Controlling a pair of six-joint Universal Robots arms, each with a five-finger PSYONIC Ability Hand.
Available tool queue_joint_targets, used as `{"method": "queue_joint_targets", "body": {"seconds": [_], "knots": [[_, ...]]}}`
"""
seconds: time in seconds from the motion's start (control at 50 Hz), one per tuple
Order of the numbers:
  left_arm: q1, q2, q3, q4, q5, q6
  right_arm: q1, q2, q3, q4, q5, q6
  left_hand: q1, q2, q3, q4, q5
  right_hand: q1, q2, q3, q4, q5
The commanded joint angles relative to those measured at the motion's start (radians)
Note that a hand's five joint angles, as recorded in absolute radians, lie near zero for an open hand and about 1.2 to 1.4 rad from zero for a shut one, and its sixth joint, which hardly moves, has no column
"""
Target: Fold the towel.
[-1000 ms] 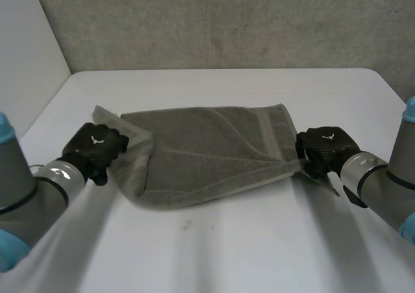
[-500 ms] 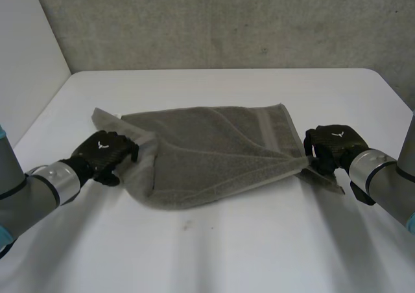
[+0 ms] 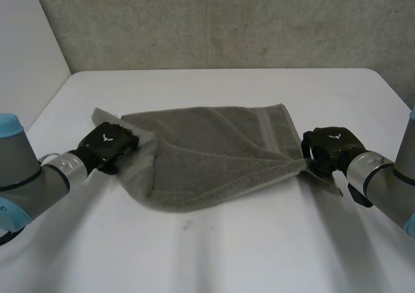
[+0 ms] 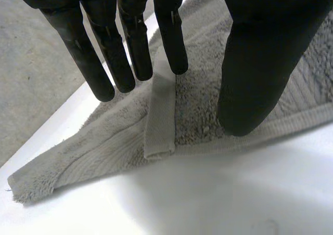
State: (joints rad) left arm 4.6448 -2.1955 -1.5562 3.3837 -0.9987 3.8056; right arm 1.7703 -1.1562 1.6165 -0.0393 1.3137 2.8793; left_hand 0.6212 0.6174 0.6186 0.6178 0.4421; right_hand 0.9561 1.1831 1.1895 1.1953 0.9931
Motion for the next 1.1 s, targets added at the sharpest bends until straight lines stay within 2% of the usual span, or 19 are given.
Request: {"method": "queue_joint_targets", "body": {"seconds": [0.02,0.2,0.24,0.32,0.4,0.54,0.62,0.72,0.76,0.78,0.8,0.84,1.1], "knots": [[0.000,-0.030,0.015,-0.001,-0.003,0.029,0.000,0.010,-0.001,-0.005,0.001,-0.001,0.094,0.098,0.097,0.098,0.099,0.440,0.213,0.207,0.201,0.229],[0.000,-0.050,0.028,-0.001,-0.006,0.029,0.000,0.024,-0.007,-0.005,0.001,-0.003,0.273,0.277,0.276,0.277,0.278,0.440,0.213,0.207,0.201,0.229],[0.000,-0.053,0.033,-0.003,-0.006,0.029,0.000,0.024,-0.007,-0.005,0.002,-0.005,0.402,0.406,0.405,0.406,0.407,0.440,0.213,0.207,0.201,0.229],[0.000,-0.053,0.036,-0.004,-0.005,0.029,-0.002,0.024,-0.009,-0.005,0.002,-0.006,0.517,0.521,0.520,0.520,0.522,0.440,0.213,0.207,0.201,0.229],[0.000,-0.053,0.038,-0.007,-0.005,0.029,-0.002,0.024,-0.012,-0.005,0.004,-0.011,0.775,0.778,0.777,0.778,0.779,0.440,0.213,0.207,0.201,0.229],[0.000,-0.023,0.038,-0.033,-0.011,0.025,-0.002,0.007,-0.032,0.004,0.009,-0.020,0.775,0.779,0.778,0.778,0.780,0.440,0.213,0.207,0.201,0.229],[0.000,0.083,0.024,-0.107,-0.026,0.019,-0.006,-0.005,-0.056,0.018,0.009,-0.031,0.775,0.779,0.778,0.778,0.780,0.440,0.213,0.207,0.201,0.229],[0.000,0.106,0.005,-0.127,-0.028,0.023,-0.002,-0.043,-0.056,0.041,0.002,-0.048,0.775,0.779,0.778,0.778,0.780,0.440,0.213,0.207,0.201,0.229],[0.000,0.100,-0.004,-0.125,-0.026,0.029,0.001,-0.040,-0.052,0.041,0.002,-0.048,0.746,0.750,0.749,0.749,0.751,0.440,0.213,0.207,0.201,0.229],[0.000,0.085,-0.013,-0.125,-0.023,0.031,0.001,-0.040,-0.052,0.041,0.002,-0.048,0.572,0.576,0.574,0.575,0.576,0.440,0.213,0.207,0.201,0.229],[0.000,0.085,-0.013,-0.125,-0.023,0.031,0.003,-0.033,-0.047,0.041,0.004,-0.051,0.570,0.574,0.573,0.573,0.575,0.440,0.213,0.207,0.201,0.229],[0.000,0.048,-0.015,-0.125,-0.026,0.032,0.003,-0.020,-0.044,0.041,0.006,-0.057,0.406,0.410,0.409,0.410,0.411,0.440,0.213,0.207,0.201,0.229],[0.000,0.020,-0.027,-0.127,-0.029,0.032,0.004,0.012,-0.036,0.039,0.015,-0.098,0.329,0.333,0.332,0.333,0.334,0.440,0.213,0.207,0.201,0.229]]}}
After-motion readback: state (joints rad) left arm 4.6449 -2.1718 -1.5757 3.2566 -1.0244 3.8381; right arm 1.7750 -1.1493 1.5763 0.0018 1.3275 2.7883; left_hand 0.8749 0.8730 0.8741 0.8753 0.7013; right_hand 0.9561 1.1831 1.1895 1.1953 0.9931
